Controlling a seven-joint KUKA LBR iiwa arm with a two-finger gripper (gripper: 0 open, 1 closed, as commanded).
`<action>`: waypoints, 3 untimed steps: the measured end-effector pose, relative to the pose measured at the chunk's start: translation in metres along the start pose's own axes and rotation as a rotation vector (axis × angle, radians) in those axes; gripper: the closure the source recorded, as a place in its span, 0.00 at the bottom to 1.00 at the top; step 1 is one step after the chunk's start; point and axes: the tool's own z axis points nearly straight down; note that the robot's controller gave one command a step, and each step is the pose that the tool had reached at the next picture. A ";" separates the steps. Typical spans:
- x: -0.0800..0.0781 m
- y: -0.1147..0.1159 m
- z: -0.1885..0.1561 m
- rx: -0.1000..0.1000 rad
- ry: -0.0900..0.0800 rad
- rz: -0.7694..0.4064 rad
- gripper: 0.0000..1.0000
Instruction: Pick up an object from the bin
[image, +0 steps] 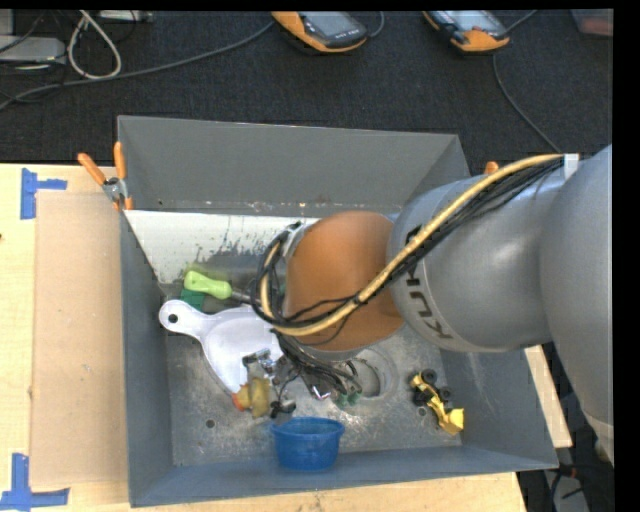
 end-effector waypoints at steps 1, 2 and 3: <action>0.003 -0.022 0.008 0.004 0.008 0.028 1.00; -0.011 -0.008 0.025 -0.002 0.006 -0.183 1.00; -0.014 -0.015 -0.047 -0.002 0.007 -0.147 1.00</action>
Offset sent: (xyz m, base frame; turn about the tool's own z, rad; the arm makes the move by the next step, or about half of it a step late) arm 0.0207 -0.0253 -0.0367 -0.2715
